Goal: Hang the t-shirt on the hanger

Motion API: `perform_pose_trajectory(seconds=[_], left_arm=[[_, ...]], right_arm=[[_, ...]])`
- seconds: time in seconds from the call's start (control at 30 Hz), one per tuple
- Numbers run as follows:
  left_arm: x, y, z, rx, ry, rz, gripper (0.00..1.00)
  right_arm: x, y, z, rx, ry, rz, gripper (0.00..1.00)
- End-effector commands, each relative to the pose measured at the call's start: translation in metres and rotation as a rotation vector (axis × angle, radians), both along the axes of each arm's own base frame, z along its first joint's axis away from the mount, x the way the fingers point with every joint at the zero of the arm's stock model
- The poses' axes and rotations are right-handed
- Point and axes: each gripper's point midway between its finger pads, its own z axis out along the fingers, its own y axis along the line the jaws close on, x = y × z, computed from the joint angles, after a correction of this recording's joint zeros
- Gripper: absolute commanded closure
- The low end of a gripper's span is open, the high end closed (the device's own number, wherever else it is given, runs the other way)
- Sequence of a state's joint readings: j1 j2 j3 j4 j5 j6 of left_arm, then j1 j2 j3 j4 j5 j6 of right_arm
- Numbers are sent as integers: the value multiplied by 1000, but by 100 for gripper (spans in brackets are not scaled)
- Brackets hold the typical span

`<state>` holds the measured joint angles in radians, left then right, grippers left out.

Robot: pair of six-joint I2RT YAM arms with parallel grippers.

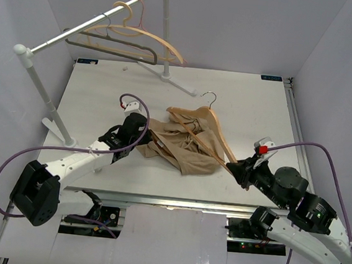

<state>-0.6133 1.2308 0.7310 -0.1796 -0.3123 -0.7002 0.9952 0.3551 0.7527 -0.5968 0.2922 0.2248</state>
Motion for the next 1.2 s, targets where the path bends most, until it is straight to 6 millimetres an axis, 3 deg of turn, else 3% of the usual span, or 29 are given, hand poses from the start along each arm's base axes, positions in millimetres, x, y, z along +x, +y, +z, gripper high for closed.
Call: perform_pose_trajectory(seconds=[0.0, 0.33, 0.5, 0.8, 0.97, 1.17], left_arm=[[11, -11, 28, -59, -36, -22, 100], [19, -5, 22, -37, -2, 9, 100], [21, -3, 29, -42, -18, 18, 100], [21, -5, 34, -61, -18, 6, 100], [17, -17, 46, -102, -39, -68, 100], [5, -38, 79, -178, -97, -213, 100]], right_arm=[[-22, 11, 4, 74, 52, 110, 92], [-52, 5, 11, 149, 81, 217, 92], [-55, -2, -5, 100, 136, 199, 92], [-55, -6, -5, 109, 134, 180, 92], [-53, 2, -4, 114, 125, 197, 92], [-36, 32, -5, 103, 89, 231, 92]])
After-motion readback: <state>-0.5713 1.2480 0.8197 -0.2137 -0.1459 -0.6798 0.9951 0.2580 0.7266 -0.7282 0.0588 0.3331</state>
